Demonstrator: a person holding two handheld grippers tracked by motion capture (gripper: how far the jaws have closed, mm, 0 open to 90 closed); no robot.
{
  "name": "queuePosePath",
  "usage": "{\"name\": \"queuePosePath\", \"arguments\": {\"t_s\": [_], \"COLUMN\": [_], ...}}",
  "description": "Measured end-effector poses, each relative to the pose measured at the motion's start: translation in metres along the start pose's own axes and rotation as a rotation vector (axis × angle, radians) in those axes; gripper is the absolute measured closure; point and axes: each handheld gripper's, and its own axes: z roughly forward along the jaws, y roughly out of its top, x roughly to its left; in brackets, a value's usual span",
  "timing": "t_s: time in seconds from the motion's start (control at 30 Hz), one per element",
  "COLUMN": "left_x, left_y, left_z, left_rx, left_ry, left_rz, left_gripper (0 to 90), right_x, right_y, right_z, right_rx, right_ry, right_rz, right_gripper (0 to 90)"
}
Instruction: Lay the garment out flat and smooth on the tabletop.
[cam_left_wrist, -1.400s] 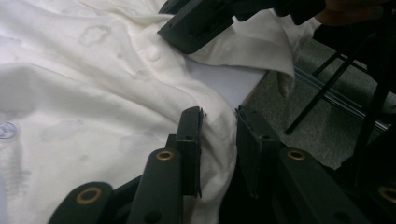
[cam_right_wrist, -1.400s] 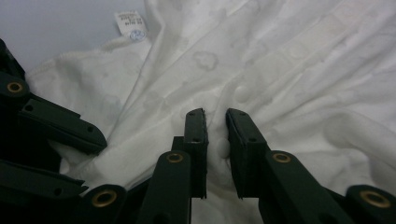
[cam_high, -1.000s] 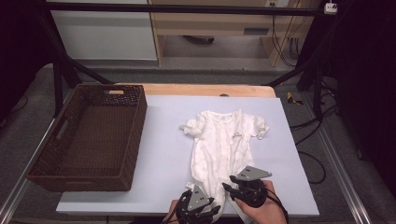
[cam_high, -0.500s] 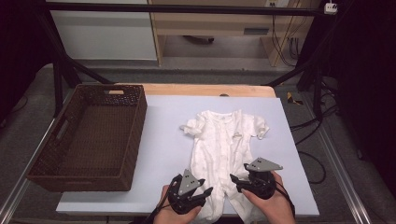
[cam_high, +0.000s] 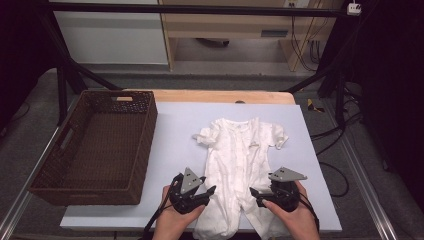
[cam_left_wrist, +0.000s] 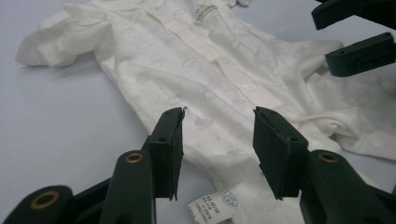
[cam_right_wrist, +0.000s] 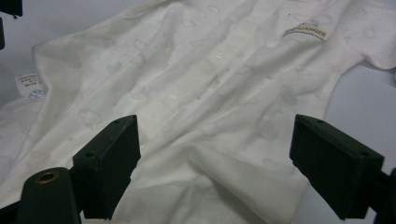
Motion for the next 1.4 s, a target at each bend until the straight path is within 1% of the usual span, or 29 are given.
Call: {"name": "queuePosePath", "arguments": {"t_s": [0.07,0.1,0.17,0.23,0.37,0.43,0.5,0.57,0.6,0.63,0.73,0.8,0.83,0.87,0.97,1.03,1.07,1.1,1.17,1.2,1.23,1.27,1.3,1.33,1.37,1.4], "left_x": [0.002,0.003,0.004,0.006,0.008,0.008,0.008,0.007,0.007,0.007,0.008,0.007,0.007,0.006,0.0,-0.004,-0.005,-0.006,-0.009,-0.011,-0.012,-0.013,-0.013,-0.013,-0.012,-0.012], "left_y": [-0.002,-0.003,-0.005,-0.007,-0.011,-0.013,-0.015,-0.016,-0.017,-0.019,-0.023,-0.026,-0.027,-0.028,-0.03,-0.033,-0.034,-0.034,-0.036,-0.037,-0.038,-0.039,-0.039,-0.04,-0.04,-0.04], "left_z": [0.002,0.002,0.005,0.008,0.014,0.017,0.016,0.014,0.012,0.01,0.002,-0.003,-0.005,-0.007,-0.01,-0.007,-0.005,-0.002,0.004,0.007,0.009,0.011,0.013,0.013,0.013,0.013], "left_rx": [0.005,0.006,0.016,0.022,0.043,0.055,0.059,0.066,0.069,0.067,0.07,0.072,0.075,0.076,0.082,0.081,0.086,0.091,0.109,0.119,0.125,0.13,0.135,0.128,0.126,0.122], "left_ry": [0.003,0.009,0.019,0.022,0.017,0.015,0.019,0.024,0.026,0.025,0.02,0.013,0.007,0.002,-0.018,-0.036,-0.039,-0.042,-0.065,-0.066,-0.058,-0.055,-0.056,-0.057,-0.056,-0.071], "left_rz": [0.008,0.01,0.02,0.017,0.013,0.013,0.017,0.03,0.033,0.028,0.023,0.019,0.019,0.017,0.029,0.024,0.031,0.034,0.033,0.048,0.059,0.063,0.063,0.065,0.07,0.077], "left_gripper": [51.2,51.0,50.9,50.5,49.7,49.5,49.4,49.3,49.3,49.2,49.3,49.6,49.7,50.0,51.4,52.1,52.1,51.8,50.8,50.2,49.8,49.5,49.8,50.5,52.3,55.2], "right_x": [-0.004,-0.006,-0.011,-0.016,-0.026,-0.029,-0.03,-0.031,-0.032,-0.031,-0.028,-0.026,-0.025,-0.025,-0.024,-0.022,-0.021,-0.02,-0.019,-0.018,-0.017,-0.015,-0.013,-0.012,-0.01,-0.01], "right_y": [-0.001,-0.002,-0.004,-0.008,-0.017,-0.023,-0.029,-0.036,-0.039,-0.041,-0.047,-0.048,-0.048,-0.049,-0.049,-0.05,-0.05,-0.049,-0.048,-0.047,-0.047,-0.047,-0.047,-0.047,-0.047,-0.047], "right_z": [-0.002,-0.004,-0.007,-0.009,-0.016,-0.019,-0.022,-0.025,-0.025,-0.026,-0.025,-0.024,-0.023,-0.022,-0.018,-0.016,-0.014,-0.013,-0.011,-0.011,-0.01,-0.01,-0.01,-0.01,-0.01,-0.01], "right_rx": [0.003,-0.003,-0.008,-0.002,-0.001,0.008,0.014,0.023,0.025,0.031,0.049,0.057,0.069,0.069,0.079,0.084,0.077,0.081,0.074,0.074,0.073,0.071,0.075,0.077,0.077,0.077], "right_ry": [-0.011,-0.018,-0.032,-0.041,-0.044,-0.046,-0.045,-0.039,-0.033,-0.023,-0.009,-0.003,-0.001,0.001,0.017,0.021,0.017,0.018,0.019,0.018,0.018,0.012,0.004,-0.001,-0.008,-0.005], "right_rz": [0.006,0.013,0.028,0.045,0.087,0.098,0.107,0.118,0.113,0.123,0.121,0.118,0.119,0.118,0.112,0.112,0.105,0.105,0.104,0.101,0.1,0.092,0.085,0.07,0.073,0.057], "right_gripper": [19.8,20.9,24.8,28.0,34.6,36.4,38.8,41.1,42.3,43.6,46.4,47.0,47.0,47.0,46.8,45.4,44.2,43.1,41.9,41.4,41.4,41.6,43.6,47.1,50.9,61.1]}}
